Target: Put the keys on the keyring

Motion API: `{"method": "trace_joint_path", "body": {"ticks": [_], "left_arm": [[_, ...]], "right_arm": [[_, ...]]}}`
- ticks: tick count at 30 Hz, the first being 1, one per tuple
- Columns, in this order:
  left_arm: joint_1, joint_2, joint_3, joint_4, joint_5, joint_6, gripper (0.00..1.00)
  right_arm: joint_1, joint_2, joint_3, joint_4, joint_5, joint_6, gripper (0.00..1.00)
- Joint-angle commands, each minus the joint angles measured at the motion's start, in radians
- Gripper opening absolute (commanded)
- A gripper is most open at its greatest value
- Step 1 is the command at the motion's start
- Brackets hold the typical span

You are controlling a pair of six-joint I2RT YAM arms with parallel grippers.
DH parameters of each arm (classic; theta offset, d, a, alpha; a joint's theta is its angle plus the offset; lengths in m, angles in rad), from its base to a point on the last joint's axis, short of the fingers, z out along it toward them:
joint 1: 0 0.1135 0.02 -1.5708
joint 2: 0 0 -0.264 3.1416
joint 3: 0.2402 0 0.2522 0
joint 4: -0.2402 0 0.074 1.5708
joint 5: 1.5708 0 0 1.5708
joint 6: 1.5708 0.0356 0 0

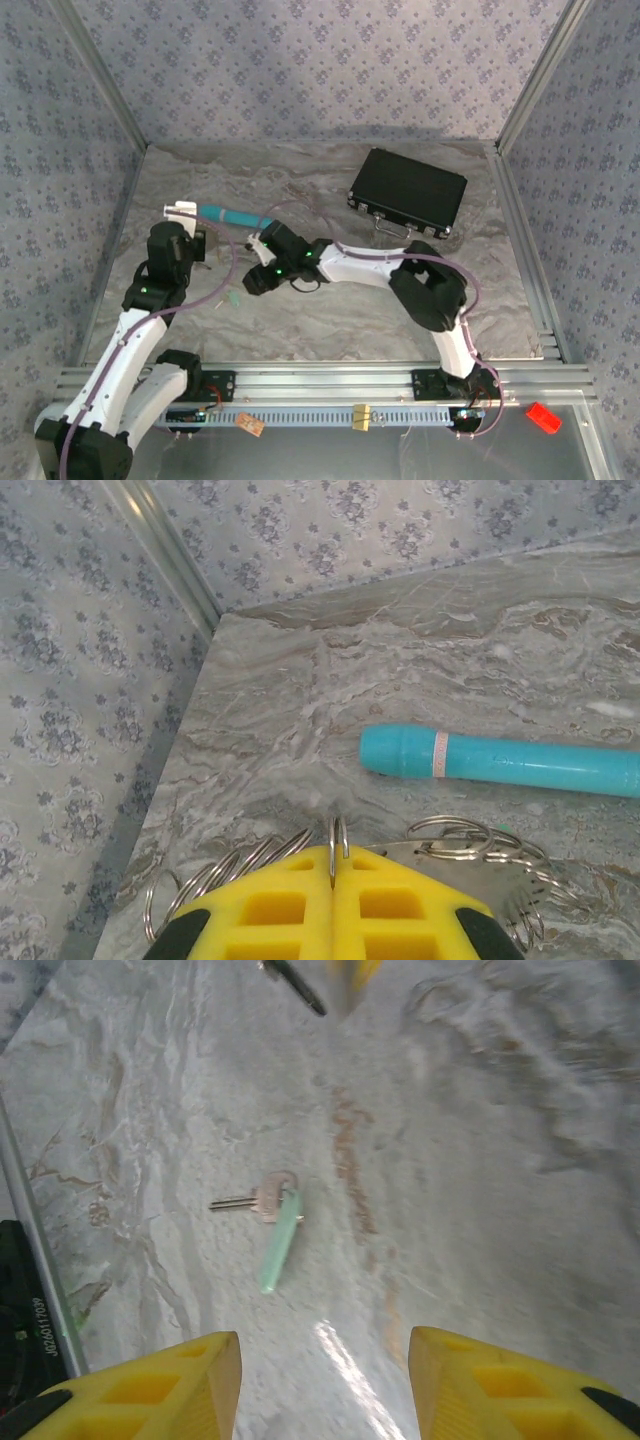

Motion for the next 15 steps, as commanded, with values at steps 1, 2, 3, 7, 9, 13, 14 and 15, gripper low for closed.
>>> {"method": "trace_joint_path", "body": {"ticks": [1,2,3,7,9,13,14,15], "left_arm": [[0.01,-0.012,0.011,0.036,-0.021,-0.044,0.0],[0.012,-0.013,0.01,0.038,-0.02,-0.045,0.0],[0.013,-0.012,0.008,0.037,-0.019,-0.048,0.0],[0.015,-0.022,-0.001,0.043,-0.015,-0.054,0.0],[0.015,-0.026,-0.005,0.046,-0.008,-0.056,0.0],[0.015,-0.029,-0.008,0.045,-0.005,-0.058,0.0],[0.015,-0.031,-0.008,0.047,-0.003,-0.059,0.0],[0.014,-0.033,-0.009,0.049,-0.002,-0.058,0.0]], "right_arm": [[0.022,0.08,0.105,-0.098,-0.079,0.041,0.5],[0.028,0.104,0.128,-0.11,-0.085,0.043,0.5],[0.031,0.126,0.15,-0.122,-0.09,0.044,0.5],[0.041,0.186,0.216,-0.162,-0.096,0.039,0.49],[0.041,0.206,0.242,-0.173,-0.099,0.036,0.48],[0.038,0.247,0.292,-0.197,-0.127,0.037,0.43],[0.036,0.258,0.306,-0.202,-0.134,0.036,0.42],[0.036,0.269,0.318,-0.206,-0.143,0.034,0.41]]}}
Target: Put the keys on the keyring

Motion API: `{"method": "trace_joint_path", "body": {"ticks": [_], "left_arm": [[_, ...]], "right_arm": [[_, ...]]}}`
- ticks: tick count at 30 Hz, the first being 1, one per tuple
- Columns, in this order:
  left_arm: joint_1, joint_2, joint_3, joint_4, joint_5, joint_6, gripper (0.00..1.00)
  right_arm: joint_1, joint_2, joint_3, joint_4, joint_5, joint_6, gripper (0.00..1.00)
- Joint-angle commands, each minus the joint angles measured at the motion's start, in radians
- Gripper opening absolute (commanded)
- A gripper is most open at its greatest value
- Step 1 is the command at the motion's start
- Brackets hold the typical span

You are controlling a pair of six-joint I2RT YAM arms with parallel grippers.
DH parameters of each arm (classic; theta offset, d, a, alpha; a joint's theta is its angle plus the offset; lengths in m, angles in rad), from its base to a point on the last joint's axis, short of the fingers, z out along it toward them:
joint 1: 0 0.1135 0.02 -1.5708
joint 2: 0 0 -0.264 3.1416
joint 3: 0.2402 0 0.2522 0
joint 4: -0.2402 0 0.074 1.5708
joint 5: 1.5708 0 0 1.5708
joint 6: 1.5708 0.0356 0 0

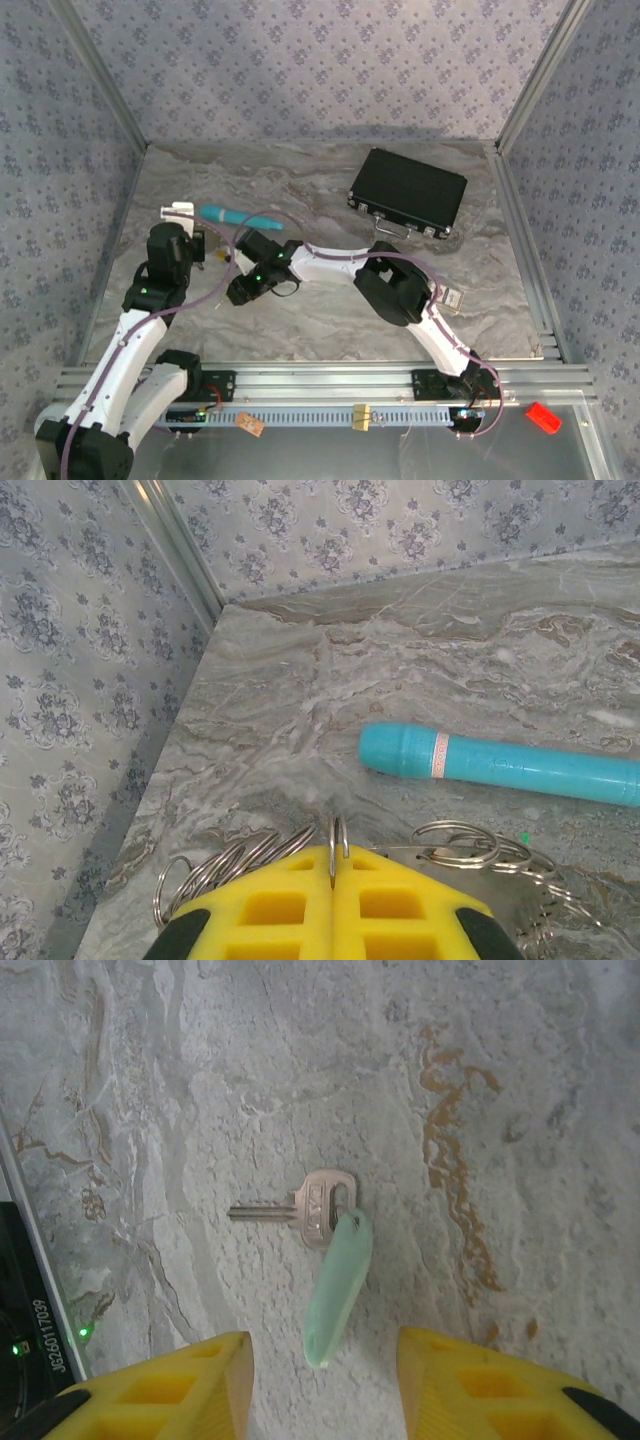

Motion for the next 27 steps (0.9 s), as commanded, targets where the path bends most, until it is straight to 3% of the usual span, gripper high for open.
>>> {"method": "trace_joint_path", "body": {"ticks": [1,13,20,27], "left_arm": [[0.008,-0.029,0.0,0.046,0.003,-0.018,0.0],[0.008,-0.033,-0.005,0.056,0.023,-0.018,0.0],[0.008,-0.037,0.001,0.051,0.034,-0.005,0.0],[0.008,-0.039,0.022,0.028,0.135,0.024,0.0]], "right_arm": [[-0.001,0.045,0.066,-0.06,-0.051,0.005,0.39],[-0.009,0.092,0.109,-0.079,-0.083,0.009,0.3],[-0.011,0.084,0.106,-0.075,-0.104,0.011,0.08],[-0.031,-0.064,-0.028,-0.066,-0.083,-0.005,0.0]]}}
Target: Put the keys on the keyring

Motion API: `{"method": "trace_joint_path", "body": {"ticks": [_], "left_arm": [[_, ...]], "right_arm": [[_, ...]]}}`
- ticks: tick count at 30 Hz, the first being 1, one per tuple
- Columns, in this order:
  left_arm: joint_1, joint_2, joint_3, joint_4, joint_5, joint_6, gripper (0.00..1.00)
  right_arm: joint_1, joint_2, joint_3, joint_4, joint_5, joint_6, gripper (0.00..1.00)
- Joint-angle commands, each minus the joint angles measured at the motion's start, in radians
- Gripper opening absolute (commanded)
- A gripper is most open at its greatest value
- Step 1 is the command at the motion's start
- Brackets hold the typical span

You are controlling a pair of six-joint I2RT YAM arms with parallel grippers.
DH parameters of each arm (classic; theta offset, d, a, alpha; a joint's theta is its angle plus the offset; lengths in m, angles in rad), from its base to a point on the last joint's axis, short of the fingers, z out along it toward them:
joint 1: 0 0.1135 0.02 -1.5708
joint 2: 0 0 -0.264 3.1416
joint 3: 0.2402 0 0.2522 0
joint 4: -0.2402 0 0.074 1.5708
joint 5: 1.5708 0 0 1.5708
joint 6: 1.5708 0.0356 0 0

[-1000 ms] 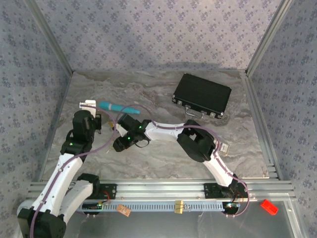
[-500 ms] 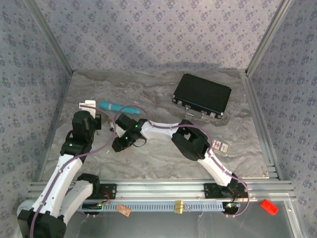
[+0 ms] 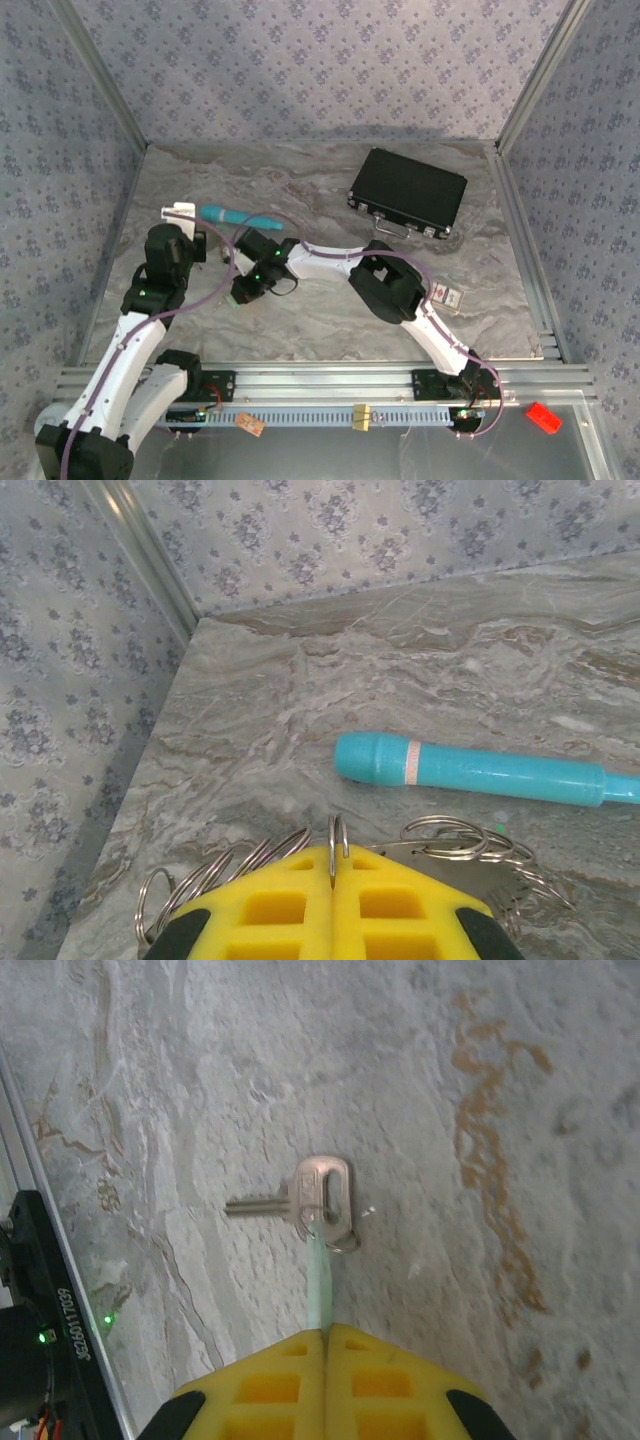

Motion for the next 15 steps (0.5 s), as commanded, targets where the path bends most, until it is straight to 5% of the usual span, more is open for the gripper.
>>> {"method": "trace_joint_path", "body": {"ticks": [1,9,15], "left_arm": [[0.008,-0.019,0.026,0.023,0.08,0.024,0.0],[0.001,0.011,0.042,-0.001,0.299,0.082,0.0],[-0.131,0.055,0.07,-0.03,0.376,0.219,0.0]], "right_arm": [[-0.019,-0.124,-0.084,-0.027,0.004,-0.022,0.0],[-0.067,-0.413,-0.469,-0.072,0.054,-0.042,0.0],[-0.107,-0.592,-0.736,-0.099,0.114,0.005,0.0]]}}
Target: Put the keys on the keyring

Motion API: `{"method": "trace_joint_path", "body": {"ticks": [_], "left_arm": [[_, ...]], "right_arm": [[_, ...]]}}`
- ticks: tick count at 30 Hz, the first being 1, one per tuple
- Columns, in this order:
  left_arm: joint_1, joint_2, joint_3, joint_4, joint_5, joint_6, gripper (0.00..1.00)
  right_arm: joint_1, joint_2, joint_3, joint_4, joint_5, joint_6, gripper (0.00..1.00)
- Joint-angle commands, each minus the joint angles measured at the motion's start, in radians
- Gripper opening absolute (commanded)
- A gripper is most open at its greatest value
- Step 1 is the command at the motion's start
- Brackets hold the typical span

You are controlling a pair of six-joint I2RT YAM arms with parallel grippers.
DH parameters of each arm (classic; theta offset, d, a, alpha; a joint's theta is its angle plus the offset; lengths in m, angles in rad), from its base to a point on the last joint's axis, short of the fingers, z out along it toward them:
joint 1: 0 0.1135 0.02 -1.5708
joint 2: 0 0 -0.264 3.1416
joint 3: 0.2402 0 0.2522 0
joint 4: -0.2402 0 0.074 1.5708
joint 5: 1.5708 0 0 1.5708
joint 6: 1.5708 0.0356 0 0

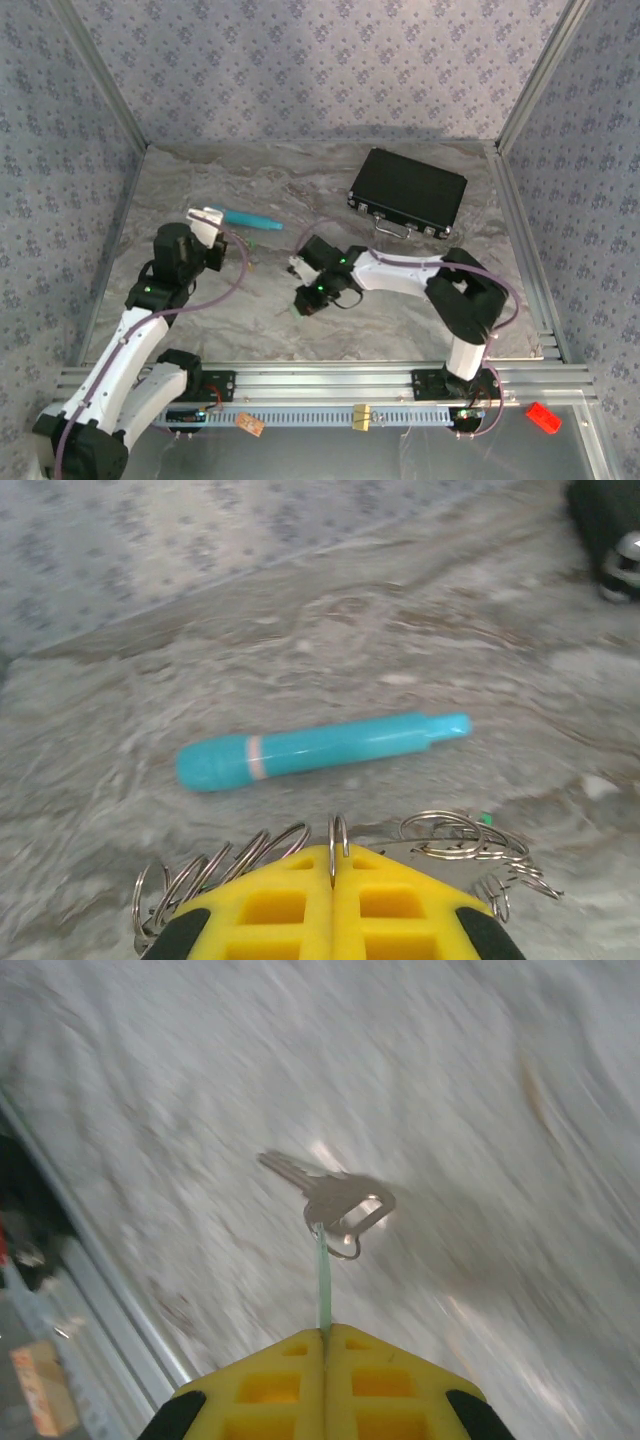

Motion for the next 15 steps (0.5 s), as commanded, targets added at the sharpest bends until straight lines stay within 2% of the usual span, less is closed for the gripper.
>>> {"method": "trace_joint_path", "body": {"ticks": [1,8,12,15], "left_arm": [[-0.08,0.02,0.068,-0.004,0.114,0.135,0.0],[-0.183,0.088,0.094,-0.034,0.314,0.282,0.0],[-0.2,0.165,0.118,-0.062,0.424,0.313,0.0],[-0.211,0.211,0.134,-0.094,0.443,0.337,0.0]], "right_arm": [[-0.013,-0.072,-0.109,-0.043,0.047,0.039,0.0],[-0.044,-0.195,-0.231,-0.081,0.097,0.068,0.0],[-0.063,-0.227,-0.263,-0.093,0.131,0.051,0.26],[-0.064,-0.272,-0.263,-0.088,0.159,0.024,0.36]]}}
